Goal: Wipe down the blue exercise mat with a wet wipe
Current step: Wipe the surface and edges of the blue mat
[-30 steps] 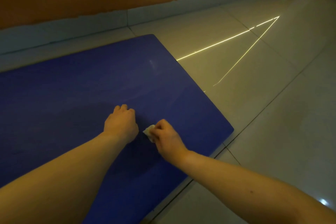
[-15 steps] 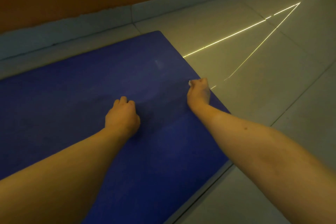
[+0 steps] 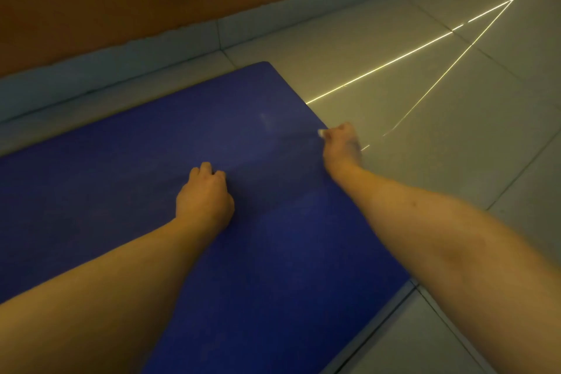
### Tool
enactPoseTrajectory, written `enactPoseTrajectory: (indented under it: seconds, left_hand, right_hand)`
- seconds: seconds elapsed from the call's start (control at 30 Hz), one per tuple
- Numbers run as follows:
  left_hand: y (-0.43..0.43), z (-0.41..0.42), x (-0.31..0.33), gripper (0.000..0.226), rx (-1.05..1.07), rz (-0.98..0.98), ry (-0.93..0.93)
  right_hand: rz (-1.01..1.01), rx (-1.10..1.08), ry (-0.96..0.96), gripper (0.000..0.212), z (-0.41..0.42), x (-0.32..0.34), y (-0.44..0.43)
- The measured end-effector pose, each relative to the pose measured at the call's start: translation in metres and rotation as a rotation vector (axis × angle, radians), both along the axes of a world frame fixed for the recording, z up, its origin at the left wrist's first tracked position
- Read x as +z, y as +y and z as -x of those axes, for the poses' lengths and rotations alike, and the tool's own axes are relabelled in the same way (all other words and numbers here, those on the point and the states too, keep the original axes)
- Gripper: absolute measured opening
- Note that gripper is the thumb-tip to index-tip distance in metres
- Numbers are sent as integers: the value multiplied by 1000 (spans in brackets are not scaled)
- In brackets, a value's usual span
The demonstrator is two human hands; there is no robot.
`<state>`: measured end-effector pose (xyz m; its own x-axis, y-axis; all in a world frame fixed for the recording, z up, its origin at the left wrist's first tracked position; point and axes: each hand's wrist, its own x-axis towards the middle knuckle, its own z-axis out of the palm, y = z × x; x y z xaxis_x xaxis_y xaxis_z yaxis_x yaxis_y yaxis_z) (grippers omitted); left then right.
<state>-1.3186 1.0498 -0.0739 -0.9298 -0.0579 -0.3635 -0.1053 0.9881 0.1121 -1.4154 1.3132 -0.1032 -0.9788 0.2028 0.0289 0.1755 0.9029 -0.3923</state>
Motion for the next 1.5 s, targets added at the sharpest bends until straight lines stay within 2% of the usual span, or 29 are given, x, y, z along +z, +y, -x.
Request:
enactPoseTrajectory:
  seconds: [0.1,0.23,0.3,0.33,0.37,0.43,0.57,0.63,0.73,0.8,0.97,1.13,1.2,1.27,1.37,1.5]
  left_hand:
    - [0,7,1,26,9,13,38]
    - [-6,21,3,36,34,75,73]
    - [-9,27,3,45,41,91,56]
    - [-10,30,2,45,59,80,41]
    - [-10,30,2,43,81,67,26]
    - [-10,31,1,38,85,70,8]
    - [-16,35,2,42,20,79,-44]
    - [-21,37,2,43,1,67,-66]
    - [-22,36,-2,50,-39,75,-96]
    - [-21,34,-3,57,-55,84,-113]
    - [-22,35,-6,61,-62,90,-78]
    - [-24,32,-7,62,-77,83,-65]
    - [-23,31,-7,62,-88,95,-49]
    - [-22,29,-8,64,-82,104,-46]
    - [-23,27,-8,64,-73,99,-51]
    - [-25,29,-6,60,-38,56,-54]
  right_hand:
    - [40,-169,-53,28,19,-4,6]
    - [105,-75,65,22,2,-10,-44]
    - [190,65,115,17,-20,-16,-85]
    - [188,222,133,13,-34,-20,-109]
    - [191,361,122,8,-51,-21,-131]
    - [200,588,55,12,-76,-27,-156]
    - [107,766,83,14,-51,-28,-136]
    - [35,618,105,21,-15,-24,-109]
    - [-141,210,93,25,38,-15,-54]
    - [-177,76,50,25,59,-12,-38]
    - [-24,32,19,22,42,-10,-84]
    - [58,469,-25,17,-55,-9,-153]
    - [46,633,-19,11,-79,-9,-148]
    - [17,674,12,11,-73,-9,-125]
    - [-103,524,-8,17,-39,-4,-74]
    - [-176,41,-28,23,5,0,-18]
